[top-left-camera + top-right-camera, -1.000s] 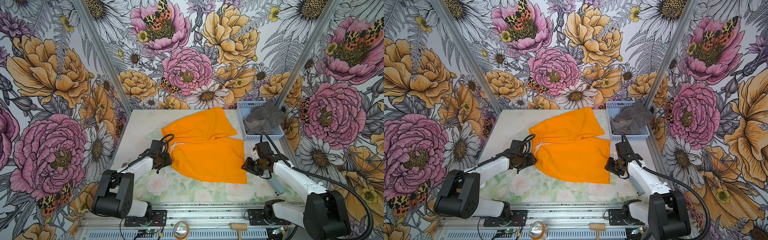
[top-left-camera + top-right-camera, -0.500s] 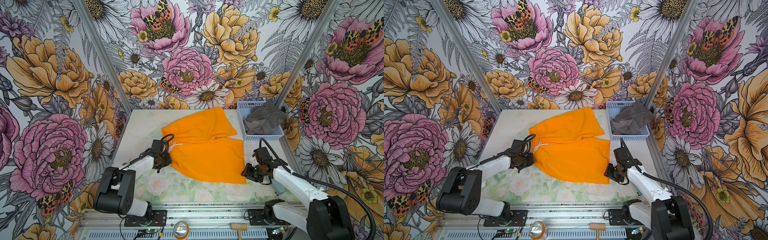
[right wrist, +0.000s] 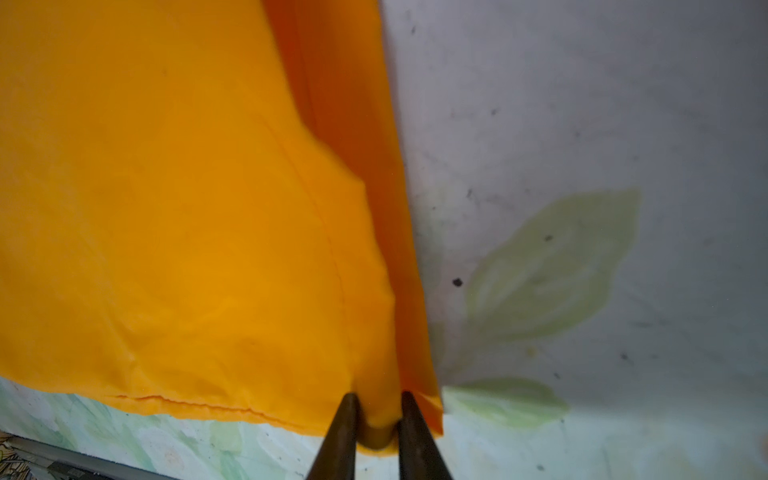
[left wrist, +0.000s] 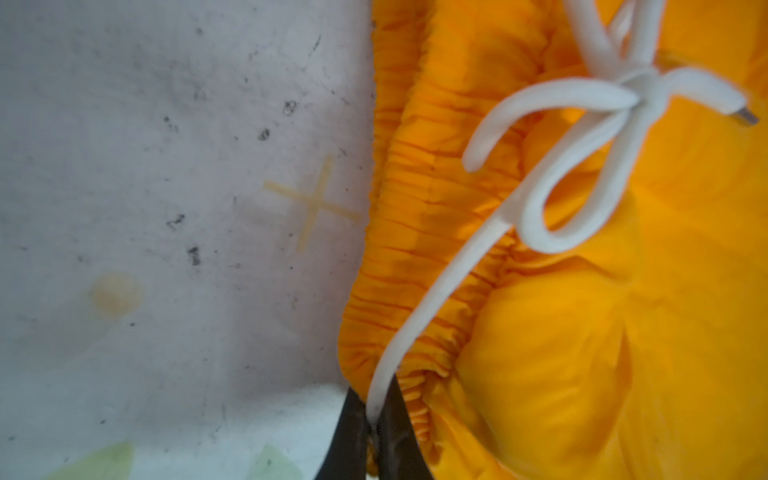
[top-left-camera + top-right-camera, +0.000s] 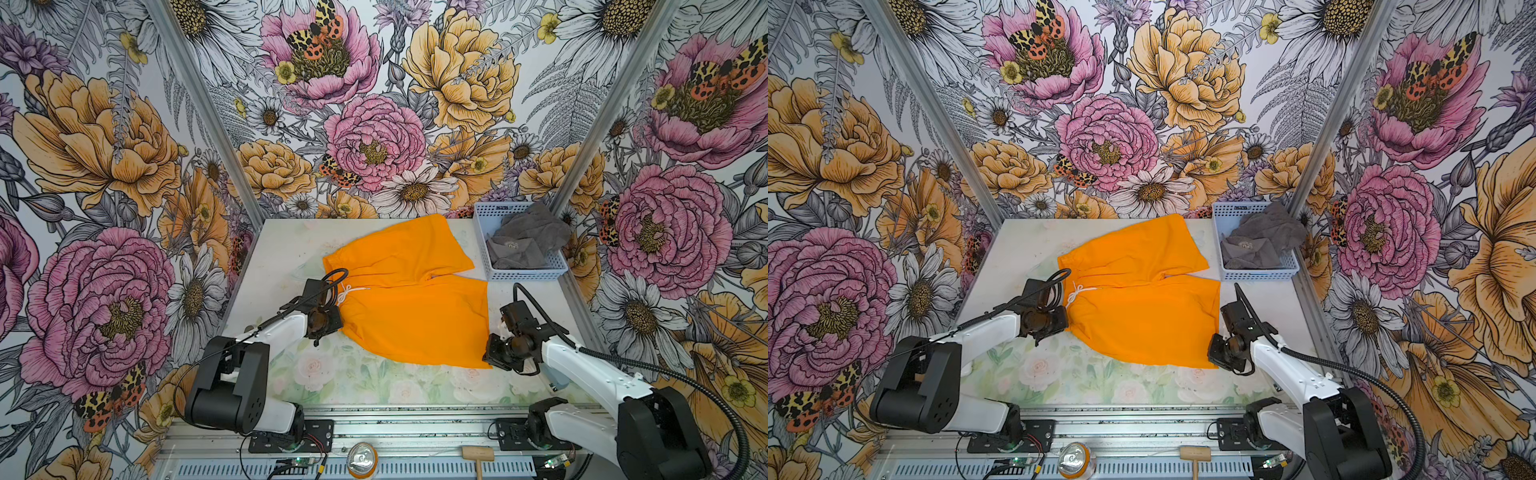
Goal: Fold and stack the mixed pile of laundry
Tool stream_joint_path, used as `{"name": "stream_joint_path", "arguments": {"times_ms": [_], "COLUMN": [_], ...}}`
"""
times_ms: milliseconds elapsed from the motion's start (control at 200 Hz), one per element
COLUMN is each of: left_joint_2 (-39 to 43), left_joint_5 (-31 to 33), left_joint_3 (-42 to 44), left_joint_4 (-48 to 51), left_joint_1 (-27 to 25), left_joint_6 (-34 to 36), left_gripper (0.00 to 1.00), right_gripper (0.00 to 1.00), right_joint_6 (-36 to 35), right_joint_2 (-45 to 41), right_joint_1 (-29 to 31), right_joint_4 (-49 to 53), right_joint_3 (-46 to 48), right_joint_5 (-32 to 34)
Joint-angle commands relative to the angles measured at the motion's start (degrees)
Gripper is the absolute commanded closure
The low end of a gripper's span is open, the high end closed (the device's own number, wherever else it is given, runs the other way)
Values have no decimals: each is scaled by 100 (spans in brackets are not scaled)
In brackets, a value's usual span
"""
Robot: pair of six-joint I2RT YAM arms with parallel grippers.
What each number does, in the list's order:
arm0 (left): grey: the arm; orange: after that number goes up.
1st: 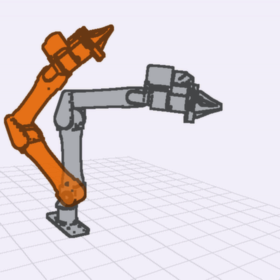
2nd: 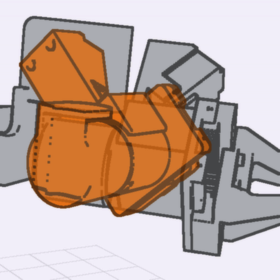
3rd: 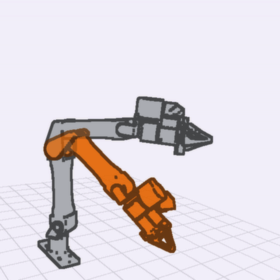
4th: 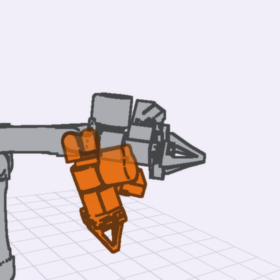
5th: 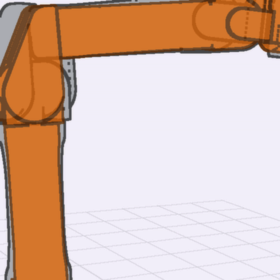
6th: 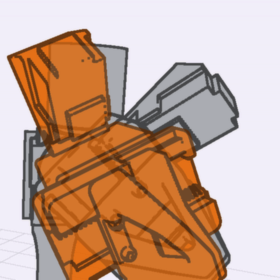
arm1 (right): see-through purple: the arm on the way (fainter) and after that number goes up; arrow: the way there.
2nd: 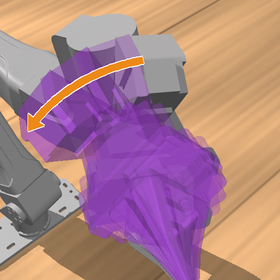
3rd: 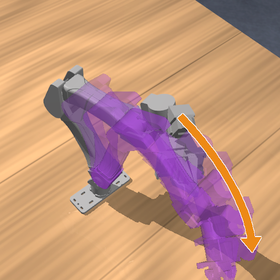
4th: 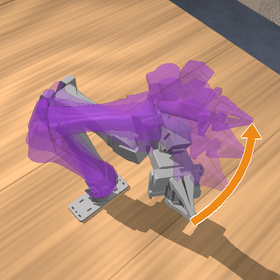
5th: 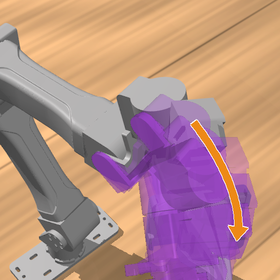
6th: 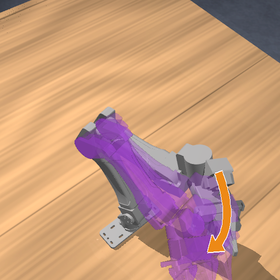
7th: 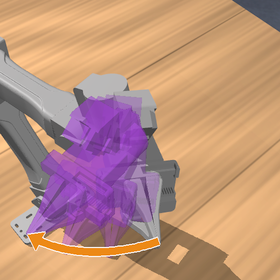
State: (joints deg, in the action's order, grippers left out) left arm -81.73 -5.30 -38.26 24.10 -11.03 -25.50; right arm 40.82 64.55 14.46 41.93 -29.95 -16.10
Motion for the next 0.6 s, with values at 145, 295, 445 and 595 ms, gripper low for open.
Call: {"name": "stream_joint_path", "arguments": {"times_ms": [145,295,445,595], "left_joint_2": [471,989,1560,2137], "left_joint_5": [149,177,190,114], "left_joint_3": [-176,-385,-588,-691], "left_joint_4": [503,1023,1589,2073], "left_joint_1": [-32,-30,-13,-11], "left_joint_6": [-52,-61,-139,-358], "left_gripper": [100,100,100,100], "right_gripper": [100,100,100,100], "right_joint_6": [82,-54,-256,-420], "right_joint_2": [-361,-619,-732,-801], "right_joint_1": [43,37,-35,-172], "right_joint_4": [140,791,1423,1882], "right_joint_3": [-142,-749,-1538,-2166], "right_joint_5": [32,123,199,235]}}
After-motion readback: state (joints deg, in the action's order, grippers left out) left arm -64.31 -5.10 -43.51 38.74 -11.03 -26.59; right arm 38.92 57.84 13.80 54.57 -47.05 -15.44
